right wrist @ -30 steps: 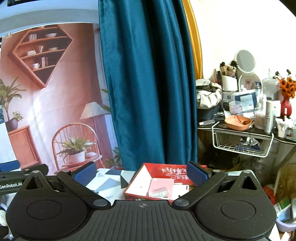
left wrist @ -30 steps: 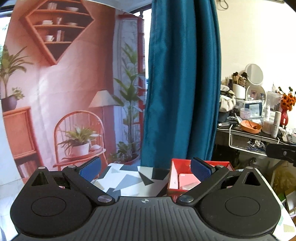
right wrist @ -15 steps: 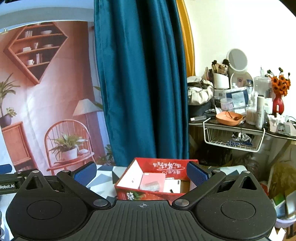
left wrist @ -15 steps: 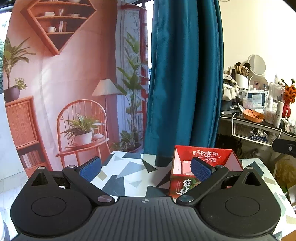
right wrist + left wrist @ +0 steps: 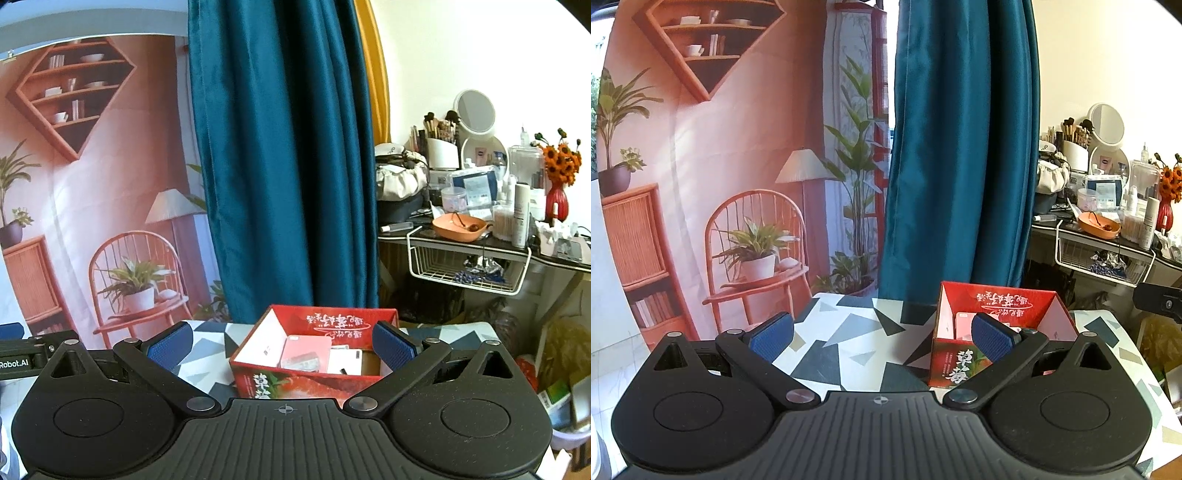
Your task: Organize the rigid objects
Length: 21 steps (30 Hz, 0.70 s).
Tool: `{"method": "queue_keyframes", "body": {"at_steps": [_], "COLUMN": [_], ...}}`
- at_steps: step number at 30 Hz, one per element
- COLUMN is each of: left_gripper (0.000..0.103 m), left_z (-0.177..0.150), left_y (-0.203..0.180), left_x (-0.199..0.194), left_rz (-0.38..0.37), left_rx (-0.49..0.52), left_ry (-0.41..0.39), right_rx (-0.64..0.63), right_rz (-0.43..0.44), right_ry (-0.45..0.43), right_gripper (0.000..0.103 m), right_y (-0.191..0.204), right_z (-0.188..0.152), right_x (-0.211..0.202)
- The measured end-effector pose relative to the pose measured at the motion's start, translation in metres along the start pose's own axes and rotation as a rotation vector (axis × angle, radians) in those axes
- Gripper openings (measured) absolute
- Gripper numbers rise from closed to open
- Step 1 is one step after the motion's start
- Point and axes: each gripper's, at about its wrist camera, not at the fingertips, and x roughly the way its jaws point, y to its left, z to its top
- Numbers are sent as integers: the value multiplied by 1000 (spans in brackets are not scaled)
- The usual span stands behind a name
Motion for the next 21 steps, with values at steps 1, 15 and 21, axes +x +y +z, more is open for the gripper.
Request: {"method": "queue_keyframes", "body": {"at_steps": [1, 15, 21], "left_gripper": [103, 103, 103], "left_z": [0, -3, -4], "left_y": [0, -2, -3], "left_x": [0, 1, 1], "left_rz": [-1, -3, -3], "left_rx": [-1, -3, -7], "left_ry": [1, 16, 21], "right_rx": [0, 2, 4], "right_rz": [-1, 1, 0], "right_ry": [0, 8, 12], "right_gripper": [103, 103, 103], "right_y": [0, -2, -2], "right_z": [0, -1, -2], "right_x": [0, 2, 3]}}
